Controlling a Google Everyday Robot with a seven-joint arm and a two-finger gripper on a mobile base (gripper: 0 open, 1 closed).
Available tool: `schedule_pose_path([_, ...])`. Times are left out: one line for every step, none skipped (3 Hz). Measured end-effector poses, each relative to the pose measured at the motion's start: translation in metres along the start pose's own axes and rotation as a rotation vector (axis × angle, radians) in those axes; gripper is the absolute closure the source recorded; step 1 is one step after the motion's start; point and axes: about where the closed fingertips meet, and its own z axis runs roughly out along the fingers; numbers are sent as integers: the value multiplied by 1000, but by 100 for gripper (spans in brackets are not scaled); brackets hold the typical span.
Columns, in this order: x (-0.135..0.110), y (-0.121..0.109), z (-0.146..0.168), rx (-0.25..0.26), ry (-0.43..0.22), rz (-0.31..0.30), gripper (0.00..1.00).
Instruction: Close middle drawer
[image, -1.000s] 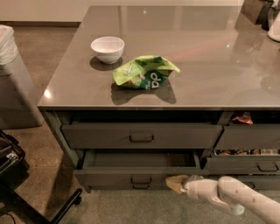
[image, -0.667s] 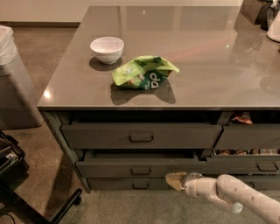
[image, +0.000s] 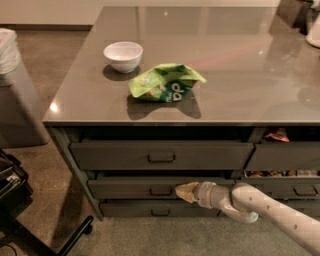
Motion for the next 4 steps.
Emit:
schedule_pose_path([2,2,6,-18,5,-8,100])
schedule_pose_path([3,5,4,-18,5,-7,100])
schedule_pose_path([42,24,-52,-28,53,127,100])
schedule_pose_path([49,31,-54,-40,61,140,81])
